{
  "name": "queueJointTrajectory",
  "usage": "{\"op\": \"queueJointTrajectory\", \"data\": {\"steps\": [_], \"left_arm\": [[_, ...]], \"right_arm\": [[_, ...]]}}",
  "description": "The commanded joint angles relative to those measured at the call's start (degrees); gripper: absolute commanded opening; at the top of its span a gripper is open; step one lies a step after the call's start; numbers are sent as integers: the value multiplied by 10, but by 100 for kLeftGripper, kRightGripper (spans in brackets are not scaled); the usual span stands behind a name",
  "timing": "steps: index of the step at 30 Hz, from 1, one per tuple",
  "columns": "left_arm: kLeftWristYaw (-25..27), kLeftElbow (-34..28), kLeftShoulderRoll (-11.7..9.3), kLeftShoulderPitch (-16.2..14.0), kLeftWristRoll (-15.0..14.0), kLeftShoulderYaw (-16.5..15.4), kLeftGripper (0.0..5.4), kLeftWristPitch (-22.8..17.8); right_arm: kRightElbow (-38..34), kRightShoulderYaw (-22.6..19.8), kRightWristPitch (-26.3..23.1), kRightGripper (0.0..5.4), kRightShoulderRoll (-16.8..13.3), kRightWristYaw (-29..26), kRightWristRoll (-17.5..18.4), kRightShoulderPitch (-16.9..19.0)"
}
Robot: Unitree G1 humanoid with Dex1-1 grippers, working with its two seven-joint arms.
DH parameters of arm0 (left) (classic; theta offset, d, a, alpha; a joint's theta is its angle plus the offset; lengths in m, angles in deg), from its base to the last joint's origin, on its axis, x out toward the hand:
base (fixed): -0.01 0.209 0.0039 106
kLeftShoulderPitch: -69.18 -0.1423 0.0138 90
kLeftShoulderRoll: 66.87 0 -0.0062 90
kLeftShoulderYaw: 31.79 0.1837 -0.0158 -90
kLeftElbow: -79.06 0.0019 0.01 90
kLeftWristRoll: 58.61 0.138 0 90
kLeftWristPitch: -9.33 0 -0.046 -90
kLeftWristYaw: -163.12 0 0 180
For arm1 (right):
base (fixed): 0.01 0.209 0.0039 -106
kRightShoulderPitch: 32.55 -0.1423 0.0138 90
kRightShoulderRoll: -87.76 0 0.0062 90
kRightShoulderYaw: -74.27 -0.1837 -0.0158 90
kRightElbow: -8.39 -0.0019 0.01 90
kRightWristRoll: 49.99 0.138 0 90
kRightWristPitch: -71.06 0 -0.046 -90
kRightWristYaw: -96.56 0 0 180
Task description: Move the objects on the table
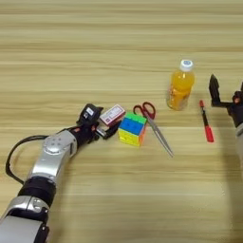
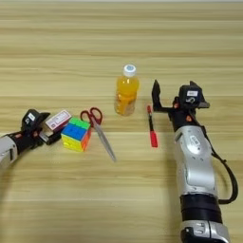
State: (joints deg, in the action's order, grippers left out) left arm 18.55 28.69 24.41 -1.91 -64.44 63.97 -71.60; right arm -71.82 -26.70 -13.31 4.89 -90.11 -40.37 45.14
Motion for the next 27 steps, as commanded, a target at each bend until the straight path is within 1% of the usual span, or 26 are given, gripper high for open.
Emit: {"op": "queueJointTrajectory", "data": {"steps": [1, 6, 16, 21, 23, 27], "left_arm": [[-3, 26, -4, -22, 18, 4, 377, -28], [-3, 25, -4, -23, 16, 3, 339, -28], [-2, 10, -4, -30, 13, -2, 247, -29], [-3, 2, -4, -35, 11, -7, 213, -31], [-3, -2, -4, -37, 10, -9, 204, -32], [-3, -12, -5, -40, 8, -13, 203, -34]], "right_arm": [[-2, -4, -8, 540, 1, 2, 4, 0], [0, -3, -8, 540, 1, 2, 3, -1], [4, -4, -7, 540, 1, 2, 2, -2], [5, -5, -7, 540, 1, 2, 2, -2], [5, -4, -7, 540, 0, 1, 2, -2], [6, -4, -7, 540, 0, 2, 2, -2]]}}
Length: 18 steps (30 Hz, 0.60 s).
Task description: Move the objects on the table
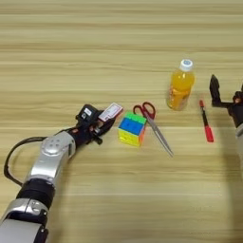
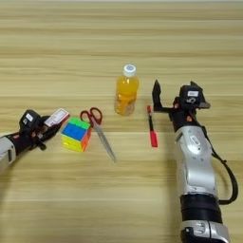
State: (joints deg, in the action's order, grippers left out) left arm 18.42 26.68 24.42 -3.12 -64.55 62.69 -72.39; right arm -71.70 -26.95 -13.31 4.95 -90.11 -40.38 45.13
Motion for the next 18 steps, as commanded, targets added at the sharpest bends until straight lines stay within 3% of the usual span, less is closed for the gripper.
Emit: {"op": "queueJointTrajectory", "data": {"steps": [1, 11, 15, 18], "left_arm": [[-2, 5, -6, -29, 8, -1, 203, -26], [-6, -45, -11, -46, 2, -15, 203, -36], [-8, -99, -15, -64, -3, -22, 203, -49], [-8, -173, -17, -88, -8, -20, 203, -68]], "right_arm": [[5, -2, -6, 540, 0, 2, 2, -2], [7, -2, -5, 540, 0, 2, 1, -2], [13, -3, -3, 540, -1, 2, 1, -4], [21, -5, -1, 540, -3, 2, 0, -7]]}}
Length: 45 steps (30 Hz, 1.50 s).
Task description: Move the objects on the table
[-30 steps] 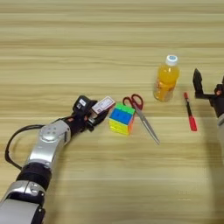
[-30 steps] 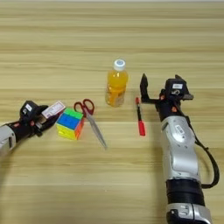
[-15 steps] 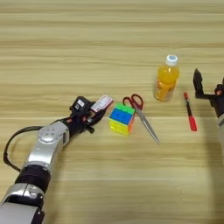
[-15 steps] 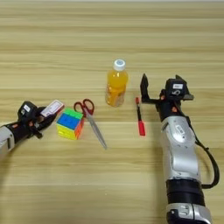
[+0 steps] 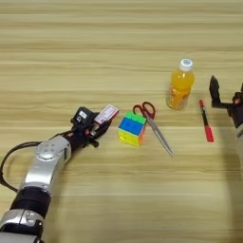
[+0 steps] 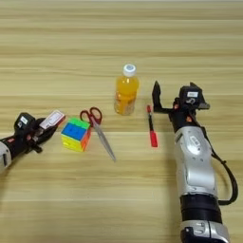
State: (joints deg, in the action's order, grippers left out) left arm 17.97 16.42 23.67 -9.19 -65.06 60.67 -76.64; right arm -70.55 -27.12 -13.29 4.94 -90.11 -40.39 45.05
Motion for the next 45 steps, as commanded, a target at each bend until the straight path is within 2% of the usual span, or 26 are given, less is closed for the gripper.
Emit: {"op": "queueJointTrajectory", "data": {"steps": [1, 10, 16, 20, 23, 29, 35, 39, 45], "left_arm": [[-4, -90, -10, -34, -5, -1, 203, -32], [-20, -232, -17, -73, -19, -10, 203, -79], [-30, -298, -15, -87, -26, -9, 203, -102], [-30, -347, -6, -93, -24, 15, 203, -119], [-31, -371, 4, -93, -22, 45, 203, -131], [-35, -383, 19, -72, -12, 93, 203, -147], [-31, -396, 34, -39, -6, 132, 203, -168], [-26, -390, 49, -10, 5, 170, 203, -183], [-21, -368, 66, 27, 9, 198, 203, -194]], "right_arm": [[13, -4, 0, 540, -3, 2, 0, -7], [24, -6, 5, 540, -2, 3, -3, -11], [28, -6, 7, 540, -3, 2, -3, -12], [29, -6, 7, 540, -3, 2, -3, -13], [32, -8, 8, 540, -5, 2, -3, -14], [40, -15, 13, 540, -10, 6, -2, -19], [49, -32, 16, 540, -20, 14, 0, -28], [48, -39, 17, 540, -23, 19, 2, -31], [50, -45, 19, 540, -24, 24, 0, -34]]}}
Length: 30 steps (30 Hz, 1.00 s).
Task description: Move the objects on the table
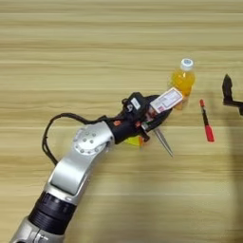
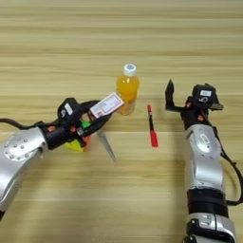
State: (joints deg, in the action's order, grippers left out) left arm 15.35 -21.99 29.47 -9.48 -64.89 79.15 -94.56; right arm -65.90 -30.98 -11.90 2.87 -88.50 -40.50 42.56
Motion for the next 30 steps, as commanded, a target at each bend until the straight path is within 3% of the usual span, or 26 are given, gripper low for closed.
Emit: {"op": "queueJointTrajectory", "data": {"steps": [1, 9, 20, 30], "left_arm": [[6, 22, 11, 37, 8, 17, 203, -17], [20, 120, 42, 83, 15, 42, 203, -13], [26, 234, 60, 94, 37, 52, 203, 23], [35, 297, 72, 109, 48, 49, 203, 38]], "right_arm": [[5, -7, 5, 540, -4, 9, 1, -9], [-3, -11, 3, 540, -5, 15, 2, -8], [-4, -14, 3, 540, -5, 16, 3, -8], [0, -13, 4, 540, -4, 16, 2, -9]]}}
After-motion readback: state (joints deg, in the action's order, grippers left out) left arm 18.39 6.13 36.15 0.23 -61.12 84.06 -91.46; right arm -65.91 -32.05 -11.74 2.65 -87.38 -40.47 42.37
